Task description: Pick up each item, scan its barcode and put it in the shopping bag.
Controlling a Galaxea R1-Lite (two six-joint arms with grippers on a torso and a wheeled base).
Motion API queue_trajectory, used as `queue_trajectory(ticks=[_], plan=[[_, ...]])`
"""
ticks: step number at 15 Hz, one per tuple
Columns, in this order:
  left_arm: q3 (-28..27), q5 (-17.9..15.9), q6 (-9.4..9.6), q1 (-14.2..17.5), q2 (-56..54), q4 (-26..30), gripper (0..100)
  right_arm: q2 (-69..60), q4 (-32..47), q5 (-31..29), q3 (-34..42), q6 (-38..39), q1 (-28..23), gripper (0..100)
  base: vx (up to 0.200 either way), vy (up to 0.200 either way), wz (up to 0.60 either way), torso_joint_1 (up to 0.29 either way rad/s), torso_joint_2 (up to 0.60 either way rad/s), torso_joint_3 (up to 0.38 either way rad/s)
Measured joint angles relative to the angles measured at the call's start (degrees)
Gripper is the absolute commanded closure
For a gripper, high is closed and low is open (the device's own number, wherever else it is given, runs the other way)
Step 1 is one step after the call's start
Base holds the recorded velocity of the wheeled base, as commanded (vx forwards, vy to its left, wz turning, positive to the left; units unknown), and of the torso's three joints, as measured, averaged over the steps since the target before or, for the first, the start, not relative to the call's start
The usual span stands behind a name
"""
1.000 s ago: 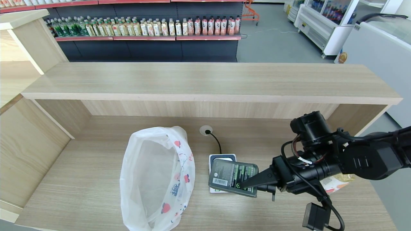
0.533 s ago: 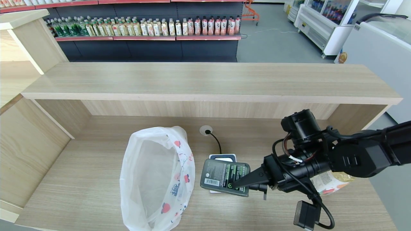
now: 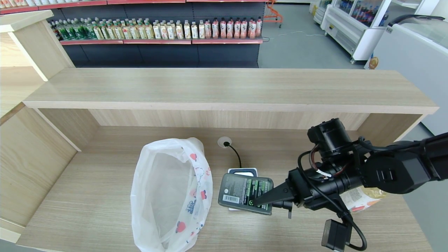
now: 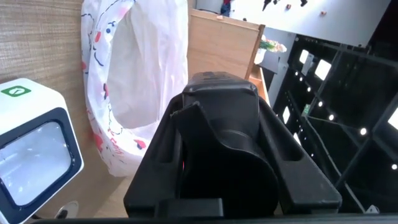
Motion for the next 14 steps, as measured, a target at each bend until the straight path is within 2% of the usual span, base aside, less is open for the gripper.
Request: queue_trajectory(ticks=[3, 5, 7, 9, 11, 12, 14], plan=[[0.0, 0.0, 0.0, 0.0, 0.0, 0.0, 0, -0.8, 0.1, 0.0, 0.4, 0.0, -0.2, 100, 0.0, 0.0, 0.0, 0.0, 0.0, 0.0], [0.0, 0.0, -0.02, 0.0, 0.0, 0.0, 0, -2.1, -1.0, 0.0, 1.5, 6.4, -0.2, 100, 0.0, 0.0, 0.0, 0.0, 0.0, 0.0], [0.0, 0.0, -0.02, 0.0, 0.0, 0.0, 0, -5.5, -2.9, -0.1, 2.8, 20.7, -0.9, 100, 0.0, 0.0, 0.0, 0.0, 0.0, 0.0], [0.0, 0.0, -0.05, 0.0, 0.0, 0.0, 0, -10.1, -3.2, -0.2, 4.7, 38.0, -4.9, 100, 0.0, 0.0, 0.0, 0.0, 0.0, 0.0], [0.0, 0.0, -0.05, 0.0, 0.0, 0.0, 0, -13.9, -3.1, -0.4, 6.8, 48.6, -8.5, 100, 0.0, 0.0, 0.0, 0.0, 0.0, 0.0], [0.0, 0.0, -0.02, 0.0, 0.0, 0.0, 0, -16.1, -3.8, -0.6, 7.1, 59.4, -9.7, 100, 0.0, 0.0, 0.0, 0.0, 0.0, 0.0], [0.0, 0.0, -0.02, 0.0, 0.0, 0.0, 0, -21.0, -6.2, -1.6, 7.1, 87.6, -12.1, 100, 0.0, 0.0, 0.0, 0.0, 0.0, 0.0]])
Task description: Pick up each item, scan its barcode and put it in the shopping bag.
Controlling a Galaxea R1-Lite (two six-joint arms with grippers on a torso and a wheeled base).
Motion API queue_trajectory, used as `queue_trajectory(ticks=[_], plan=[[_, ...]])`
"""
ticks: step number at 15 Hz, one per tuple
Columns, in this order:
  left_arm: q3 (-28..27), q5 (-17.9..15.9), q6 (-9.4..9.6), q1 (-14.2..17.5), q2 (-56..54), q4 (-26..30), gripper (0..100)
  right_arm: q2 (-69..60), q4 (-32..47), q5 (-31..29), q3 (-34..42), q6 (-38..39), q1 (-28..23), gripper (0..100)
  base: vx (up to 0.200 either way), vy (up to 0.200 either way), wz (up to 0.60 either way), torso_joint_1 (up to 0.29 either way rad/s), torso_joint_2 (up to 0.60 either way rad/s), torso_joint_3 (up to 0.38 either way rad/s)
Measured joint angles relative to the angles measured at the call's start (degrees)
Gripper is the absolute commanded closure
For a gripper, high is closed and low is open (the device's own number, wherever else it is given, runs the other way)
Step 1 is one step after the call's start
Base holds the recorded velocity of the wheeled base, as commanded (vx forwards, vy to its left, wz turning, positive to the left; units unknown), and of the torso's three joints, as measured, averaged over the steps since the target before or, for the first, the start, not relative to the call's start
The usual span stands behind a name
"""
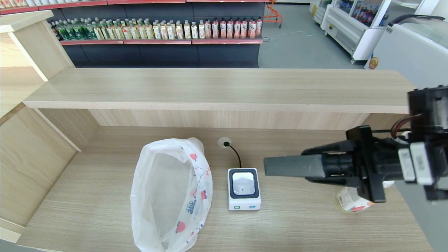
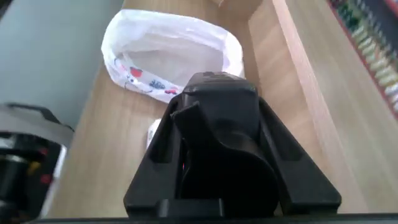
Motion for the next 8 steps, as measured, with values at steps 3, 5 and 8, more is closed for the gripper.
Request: queue_trajectory(ticks=[3, 5, 8], plan=[[0.0, 0.0, 0.0, 0.0, 0.0, 0.0, 0, -8.3, -2.4, -4.3, 3.0, 44.1, -7.6, 100, 0.0, 0.0, 0.0, 0.0, 0.0, 0.0], [0.0, 0.0, -0.02, 0.0, 0.0, 0.0, 0, -12.5, -3.0, -11.0, 6.2, 72.8, -10.3, 100, 0.0, 0.0, 0.0, 0.0, 0.0, 0.0], [0.0, 0.0, -0.02, 0.0, 0.0, 0.0, 0, -14.7, -3.9, -19.7, 10.4, 99.4, -9.7, 100, 0.0, 0.0, 0.0, 0.0, 0.0, 0.0]])
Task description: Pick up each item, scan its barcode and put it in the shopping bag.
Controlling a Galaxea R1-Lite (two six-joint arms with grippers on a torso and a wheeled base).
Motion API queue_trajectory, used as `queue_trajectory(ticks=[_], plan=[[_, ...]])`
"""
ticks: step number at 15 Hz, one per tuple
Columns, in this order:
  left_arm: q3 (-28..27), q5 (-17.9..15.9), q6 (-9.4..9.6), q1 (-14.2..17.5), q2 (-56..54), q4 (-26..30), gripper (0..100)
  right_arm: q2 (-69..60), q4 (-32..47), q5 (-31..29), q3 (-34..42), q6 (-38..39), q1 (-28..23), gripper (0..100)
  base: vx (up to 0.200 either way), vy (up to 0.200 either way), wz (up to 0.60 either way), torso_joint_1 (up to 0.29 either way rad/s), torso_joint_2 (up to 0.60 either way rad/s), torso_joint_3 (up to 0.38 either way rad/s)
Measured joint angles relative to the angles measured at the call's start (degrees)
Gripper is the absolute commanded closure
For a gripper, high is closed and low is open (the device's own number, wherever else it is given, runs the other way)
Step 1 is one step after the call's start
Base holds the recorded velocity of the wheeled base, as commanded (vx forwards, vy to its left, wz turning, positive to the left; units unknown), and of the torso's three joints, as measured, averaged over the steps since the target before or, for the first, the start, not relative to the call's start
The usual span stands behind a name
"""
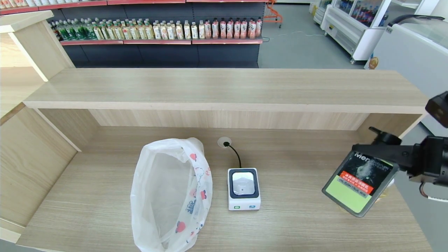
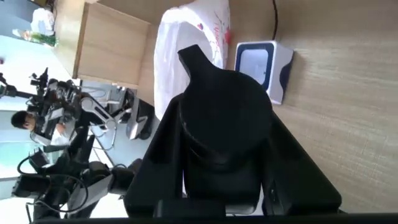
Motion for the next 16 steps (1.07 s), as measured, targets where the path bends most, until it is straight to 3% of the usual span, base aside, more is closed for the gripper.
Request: queue_trajectory(ticks=[2, 5, 9, 16], plan=[[0.0, 0.0, 0.02, 0.0, 0.0, 0.0, 0, 0.7, -1.0, -1.1, 3.2, 1.2, 1.8, 100, 0.0, 0.0, 0.0, 0.0, 0.0, 0.0], [0.0, 0.0, 0.05, 0.0, 0.0, 0.0, 0, 3.9, -10.8, -1.4, 6.6, 0.5, 3.1, 100, 0.0, 0.0, 0.0, 0.0, 0.0, 0.0], [0.0, 0.0, 0.02, 0.0, 0.0, 0.0, 0, 6.5, -12.1, -1.5, 7.8, 0.4, 3.6, 100, 0.0, 0.0, 0.0, 0.0, 0.0, 0.0], [0.0, 0.1, -1.41, 0.0, 0.0, -0.1, 0, 7.6, -12.3, -1.6, 8.0, 0.4, 3.6, 100, 0.0, 0.2, 0.0, 0.004, 0.0, 0.004]])
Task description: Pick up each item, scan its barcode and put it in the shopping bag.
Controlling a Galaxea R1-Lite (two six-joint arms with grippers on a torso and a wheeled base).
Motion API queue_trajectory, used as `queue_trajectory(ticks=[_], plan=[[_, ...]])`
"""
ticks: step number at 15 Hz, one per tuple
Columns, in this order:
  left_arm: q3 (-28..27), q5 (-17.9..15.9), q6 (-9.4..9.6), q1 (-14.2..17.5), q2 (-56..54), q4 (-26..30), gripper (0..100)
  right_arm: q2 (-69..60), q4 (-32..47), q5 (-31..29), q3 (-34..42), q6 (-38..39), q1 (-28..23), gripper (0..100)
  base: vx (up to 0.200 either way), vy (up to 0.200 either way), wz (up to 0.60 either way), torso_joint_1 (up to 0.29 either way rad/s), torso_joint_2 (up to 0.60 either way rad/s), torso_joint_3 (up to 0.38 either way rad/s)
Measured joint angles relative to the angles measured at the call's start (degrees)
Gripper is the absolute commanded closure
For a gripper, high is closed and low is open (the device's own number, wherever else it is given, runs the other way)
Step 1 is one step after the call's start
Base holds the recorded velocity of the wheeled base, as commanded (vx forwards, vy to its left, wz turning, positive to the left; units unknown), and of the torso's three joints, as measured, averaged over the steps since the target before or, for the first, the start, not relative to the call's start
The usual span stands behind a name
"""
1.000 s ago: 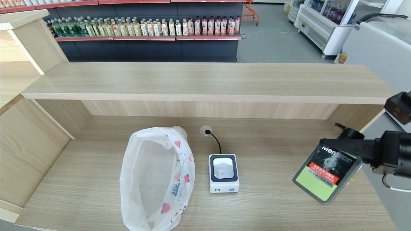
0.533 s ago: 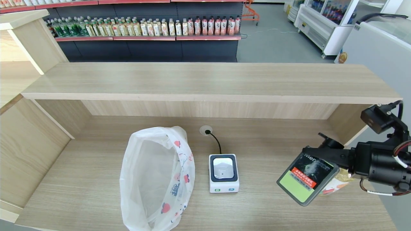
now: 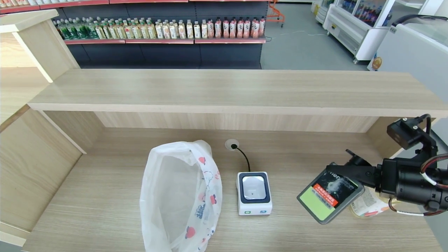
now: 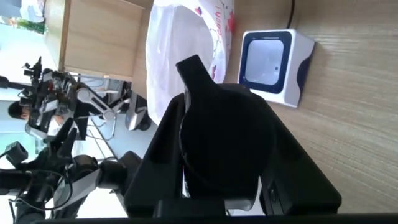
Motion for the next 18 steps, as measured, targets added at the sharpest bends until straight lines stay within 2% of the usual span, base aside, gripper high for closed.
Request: queue_trajectory(ticks=[4, 8, 10, 13, 15, 18], plan=[[0.0, 0.0, 0.09, 0.0, 0.0, 0.0, 0, 3.3, -0.1, -1.2, -2.0, -1.5, 0.0, 100, 0.0, 0.2, 0.0, -0.002, 0.0, 0.004], [0.0, 0.0, 0.66, 0.0, 0.0, 0.0, 0, 11.9, -0.2, -7.3, -6.0, -9.9, 0.2, 100, 0.0, 0.0, 0.0, 0.0, 0.0, 0.0], [0.0, -0.1, 0.63, 0.0, 0.0, 0.0, 0, 15.8, -1.6, -8.0, -8.1, -10.9, 1.0, 100, 0.0, 0.0, 0.0, 0.0, 0.0, 0.0], [0.0, -0.1, 0.63, 0.0, 0.0, 0.0, 0, 21.4, -8.7, -8.7, -9.2, -11.2, 3.6, 100, 0.0, 0.0, 0.0, 0.0, 0.0, 0.0], [0.0, -0.1, 0.63, 0.0, 0.0, 0.0, 0, 24.6, -11.3, -11.3, -9.5, -11.4, 5.4, 100, 0.0, 0.0, 0.0, 0.0, 0.0, 0.0], [0.0, -0.1, 0.63, 0.0, 0.0, 0.0, 0, 27.6, -11.9, -11.7, -9.0, -13.8, 6.5, 100, 0.0, 0.0, 0.0, 0.0, 0.0, 0.0]])
